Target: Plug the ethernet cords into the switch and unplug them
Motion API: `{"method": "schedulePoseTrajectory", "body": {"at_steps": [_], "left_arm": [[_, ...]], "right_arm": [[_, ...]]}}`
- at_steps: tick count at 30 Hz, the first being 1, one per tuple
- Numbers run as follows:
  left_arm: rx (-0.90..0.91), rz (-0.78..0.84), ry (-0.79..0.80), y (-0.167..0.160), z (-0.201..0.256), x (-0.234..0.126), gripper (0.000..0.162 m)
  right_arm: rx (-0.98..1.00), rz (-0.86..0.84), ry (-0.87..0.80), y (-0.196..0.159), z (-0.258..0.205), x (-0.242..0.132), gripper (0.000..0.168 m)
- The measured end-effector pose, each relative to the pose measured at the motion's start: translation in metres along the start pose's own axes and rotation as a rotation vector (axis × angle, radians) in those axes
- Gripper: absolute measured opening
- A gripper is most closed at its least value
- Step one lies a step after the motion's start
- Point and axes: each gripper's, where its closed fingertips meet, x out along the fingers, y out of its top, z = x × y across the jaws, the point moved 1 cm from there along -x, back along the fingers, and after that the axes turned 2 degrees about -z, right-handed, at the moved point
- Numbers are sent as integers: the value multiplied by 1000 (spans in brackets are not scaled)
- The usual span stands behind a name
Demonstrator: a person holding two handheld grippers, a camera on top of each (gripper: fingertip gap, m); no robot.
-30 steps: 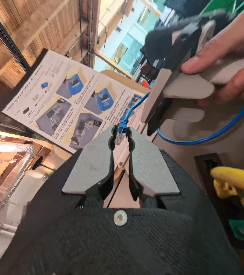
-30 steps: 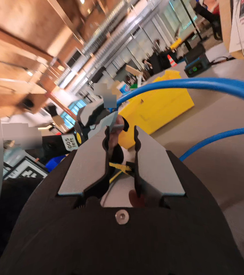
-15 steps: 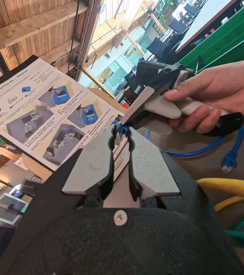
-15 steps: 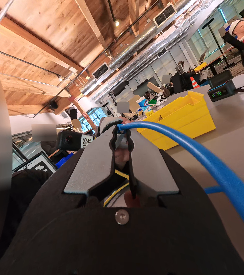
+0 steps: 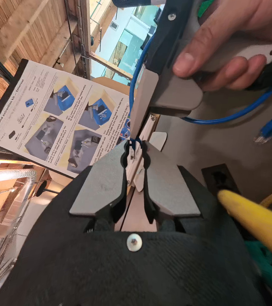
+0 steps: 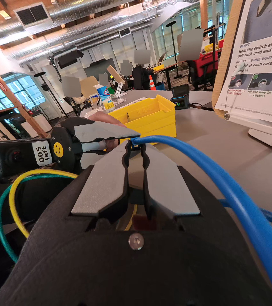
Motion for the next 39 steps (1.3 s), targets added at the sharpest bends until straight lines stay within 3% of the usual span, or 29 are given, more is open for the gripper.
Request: {"method": "schedulePoseTrajectory", "body": {"at_steps": [12, 21, 30, 39], "left_arm": [[3, -10, 41, -4, -8, -2, 8], [-7, -19, 27, -5, -4, -1, 25], [23, -29, 42, -3, -2, 2, 13], [-139, 64, -26, 12, -6, -3, 13]], "right_arm": [[87, 51, 50, 8, 4, -8, 9], [95, 51, 42, 7, 6, -7, 9], [74, 12, 59, 1, -2, -1, 9], [90, 65, 131, 10, -10, -4, 14]]}}
